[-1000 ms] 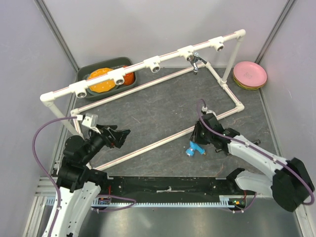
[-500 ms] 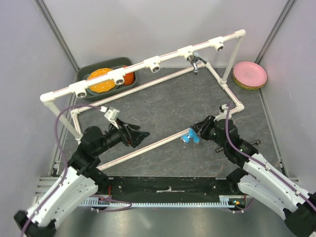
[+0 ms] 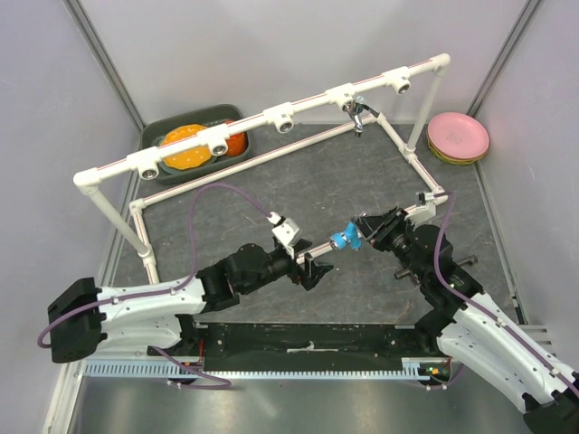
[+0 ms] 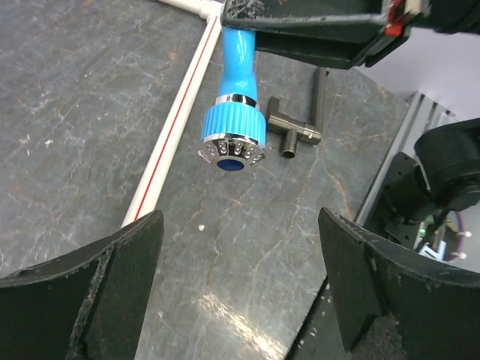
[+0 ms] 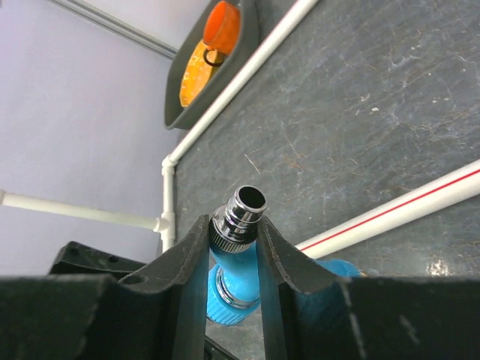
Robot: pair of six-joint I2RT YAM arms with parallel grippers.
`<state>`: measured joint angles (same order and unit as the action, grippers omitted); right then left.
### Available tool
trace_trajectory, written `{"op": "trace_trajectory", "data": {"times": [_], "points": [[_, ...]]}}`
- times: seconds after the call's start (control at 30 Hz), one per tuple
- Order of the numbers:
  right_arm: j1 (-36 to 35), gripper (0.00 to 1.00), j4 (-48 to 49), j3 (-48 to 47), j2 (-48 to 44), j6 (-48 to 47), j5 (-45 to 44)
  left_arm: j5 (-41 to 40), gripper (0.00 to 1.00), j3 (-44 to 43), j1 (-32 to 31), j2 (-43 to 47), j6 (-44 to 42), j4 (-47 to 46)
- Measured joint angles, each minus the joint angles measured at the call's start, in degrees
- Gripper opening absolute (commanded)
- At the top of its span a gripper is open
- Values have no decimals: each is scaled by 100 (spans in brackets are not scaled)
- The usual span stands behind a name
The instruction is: Install the water faucets
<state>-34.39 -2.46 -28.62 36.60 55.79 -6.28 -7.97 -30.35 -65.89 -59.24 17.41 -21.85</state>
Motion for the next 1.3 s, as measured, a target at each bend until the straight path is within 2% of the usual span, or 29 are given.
{"op": "trace_trajectory", "data": {"times": [0.2, 0.53, 0.97, 1.17, 1.3], "points": [[0, 0, 46, 11, -341, 101, 7, -50, 87, -63, -125, -717, -505, -745], [0, 0, 66, 114, -527, 214, 46, 74, 79, -214, -138, -1235, -734, -1753], [0, 0, 68, 114, -645, 251, 146, -52, 70, -413, -144, -1932, -743, -2249], [0, 0, 59, 116, -667, 251, 149, -52, 55, -540, -144, -1978, -745, -2293], [0, 0, 55, 116, -699, 247, 142, -57, 28, -608, -144, -2011, -754, -2334]]}}
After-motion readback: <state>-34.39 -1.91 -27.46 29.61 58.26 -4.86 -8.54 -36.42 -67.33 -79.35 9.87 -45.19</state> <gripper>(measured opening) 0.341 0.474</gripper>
